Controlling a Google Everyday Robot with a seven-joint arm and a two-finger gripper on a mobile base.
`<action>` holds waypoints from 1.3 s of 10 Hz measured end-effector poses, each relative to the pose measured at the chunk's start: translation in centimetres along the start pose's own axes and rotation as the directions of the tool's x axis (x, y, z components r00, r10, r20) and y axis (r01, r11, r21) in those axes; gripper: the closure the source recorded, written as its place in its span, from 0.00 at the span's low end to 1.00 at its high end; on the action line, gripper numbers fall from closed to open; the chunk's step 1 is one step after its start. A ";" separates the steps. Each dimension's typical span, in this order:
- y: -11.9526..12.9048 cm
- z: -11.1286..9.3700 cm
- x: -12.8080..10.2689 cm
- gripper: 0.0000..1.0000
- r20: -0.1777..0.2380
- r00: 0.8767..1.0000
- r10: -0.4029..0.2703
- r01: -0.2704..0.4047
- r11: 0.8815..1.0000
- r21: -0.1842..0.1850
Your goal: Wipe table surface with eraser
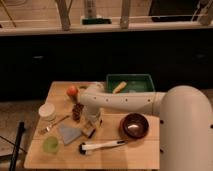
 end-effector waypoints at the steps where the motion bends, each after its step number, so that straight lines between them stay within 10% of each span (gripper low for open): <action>1: 1.5 -0.1 1.0 1.00 -0.007 1.000 0.020 -0.021 1.000 -0.009; 6: 3.2 -0.3 5.3 1.00 -0.058 0.995 0.085 -0.087 0.996 -0.029; 13: -1.1 0.6 2.7 1.00 -0.047 0.999 -0.002 0.000 0.999 -0.044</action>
